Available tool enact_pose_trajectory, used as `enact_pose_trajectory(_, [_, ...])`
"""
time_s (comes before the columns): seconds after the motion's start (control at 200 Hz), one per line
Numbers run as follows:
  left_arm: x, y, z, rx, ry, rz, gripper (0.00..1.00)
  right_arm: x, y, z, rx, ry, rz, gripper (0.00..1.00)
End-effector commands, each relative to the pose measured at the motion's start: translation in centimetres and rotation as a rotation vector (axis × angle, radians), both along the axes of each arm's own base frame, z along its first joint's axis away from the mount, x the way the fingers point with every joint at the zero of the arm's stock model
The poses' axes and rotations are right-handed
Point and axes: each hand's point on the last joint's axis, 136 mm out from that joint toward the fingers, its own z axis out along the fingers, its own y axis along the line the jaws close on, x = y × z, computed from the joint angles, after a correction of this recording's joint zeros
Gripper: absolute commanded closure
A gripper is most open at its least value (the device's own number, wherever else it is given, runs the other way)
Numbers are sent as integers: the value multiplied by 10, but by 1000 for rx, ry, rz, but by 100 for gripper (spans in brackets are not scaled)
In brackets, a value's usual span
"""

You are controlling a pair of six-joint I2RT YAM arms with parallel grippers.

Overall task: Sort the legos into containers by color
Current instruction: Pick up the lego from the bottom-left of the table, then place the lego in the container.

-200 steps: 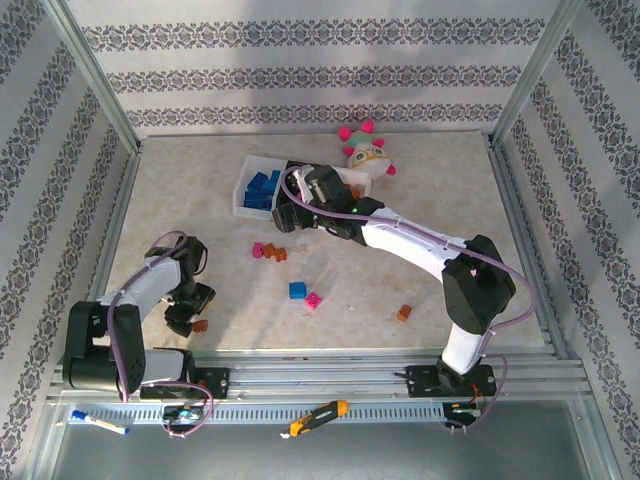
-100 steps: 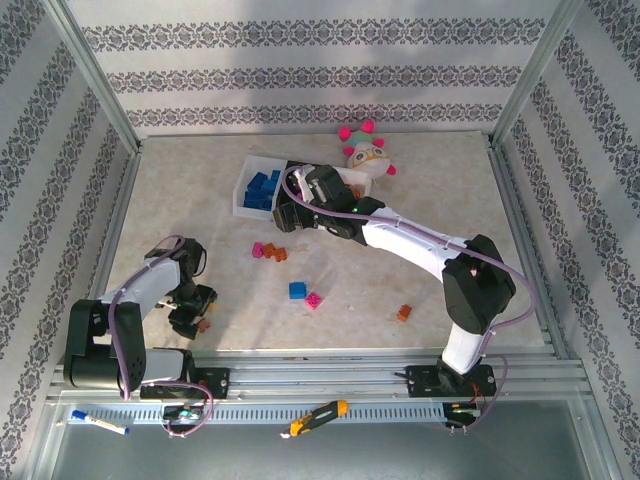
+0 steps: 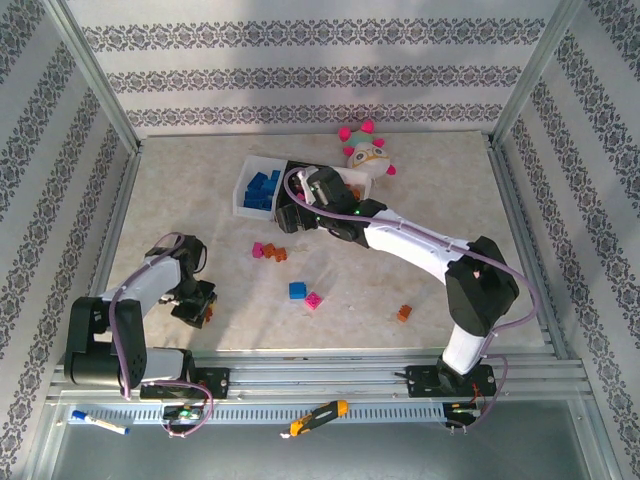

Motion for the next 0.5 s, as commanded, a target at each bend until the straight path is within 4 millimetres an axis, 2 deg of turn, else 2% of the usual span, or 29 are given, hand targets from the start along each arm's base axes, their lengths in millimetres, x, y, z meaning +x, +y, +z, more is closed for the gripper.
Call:
enact_pose_trajectory(0.0, [17,1,19,-10,-22,-92,64,-4,-11,28,25,-55,-47,4])
enact_pose_trajectory(0.15, [61,-5,46,-13,-113,-210,68,-7,-36,40,28,-81,-116,4])
enact_pose_trajectory(0.26, [100,-21,67,-5,-192,-308,70,-9,-61,44,28,-95,-188,4])
enact_pose_trajectory(0.36, [137,-49,85,-6,-252,-423,71,-12,-84,48,29,-111,-252,4])
enact_pose_trajectory(0.495, [183,-97,103,-8,-323,-572,72,-18,-118,52,23,-129,-344,5])
